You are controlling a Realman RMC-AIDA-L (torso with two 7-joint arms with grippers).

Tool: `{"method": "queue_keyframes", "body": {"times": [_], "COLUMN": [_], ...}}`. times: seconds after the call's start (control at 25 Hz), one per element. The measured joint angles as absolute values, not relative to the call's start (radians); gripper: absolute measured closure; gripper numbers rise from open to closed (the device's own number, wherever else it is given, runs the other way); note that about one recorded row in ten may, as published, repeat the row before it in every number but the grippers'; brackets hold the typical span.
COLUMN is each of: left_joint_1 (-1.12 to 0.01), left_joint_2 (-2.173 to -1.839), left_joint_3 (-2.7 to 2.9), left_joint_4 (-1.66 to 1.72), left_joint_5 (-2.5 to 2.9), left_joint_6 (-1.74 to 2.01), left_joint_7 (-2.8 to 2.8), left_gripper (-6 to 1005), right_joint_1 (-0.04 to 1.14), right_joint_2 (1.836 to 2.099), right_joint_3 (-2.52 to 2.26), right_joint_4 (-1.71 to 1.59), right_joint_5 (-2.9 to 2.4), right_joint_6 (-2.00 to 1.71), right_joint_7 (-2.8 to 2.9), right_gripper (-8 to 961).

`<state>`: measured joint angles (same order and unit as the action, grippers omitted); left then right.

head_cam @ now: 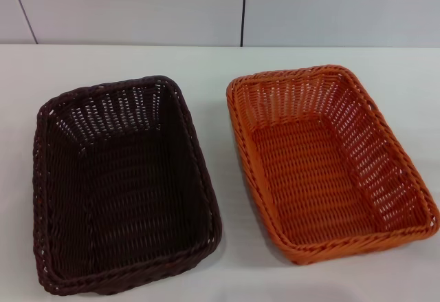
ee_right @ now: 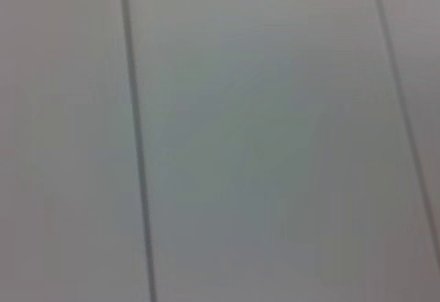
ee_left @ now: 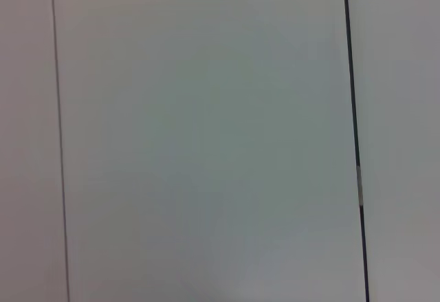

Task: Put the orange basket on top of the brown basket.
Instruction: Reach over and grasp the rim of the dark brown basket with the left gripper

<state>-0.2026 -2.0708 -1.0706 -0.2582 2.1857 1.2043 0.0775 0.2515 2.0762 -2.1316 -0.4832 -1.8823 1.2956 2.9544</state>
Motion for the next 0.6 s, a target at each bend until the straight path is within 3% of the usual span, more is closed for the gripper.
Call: {"method": "queue_keyframes", "body": {"times": [0.44,0.56,0.6], "left_joint_1": [-0.197,-0.161,-0.124], "left_joint_2": [-2.064,-2.005,-1.947], "left_joint_3": [-1.058,-1.054,-1.074], "left_joint_4": [-0.316,-0.481,-0.643], "left_joint_5": [2.198,2.23,2.265], "left_joint_6": [1.194,1.081,0.954], "left_joint_7": [0.077,0.064,0.074], "left_gripper": [215,216,216], "right_joint_1": [0.238,0.238,0.237], "right_joint_2": [2.082,2.082,2.082], "right_joint_3": [-2.132,-2.133,-2.133], "right_joint_4": [-0.482,-0.495,-0.501], "right_joint_5": [-1.881,-1.88,-1.88], "right_joint_6": [1.288,1.287,1.286], "right_joint_7": [2.954,2.954,2.954], "right_gripper": [143,143,143]}}
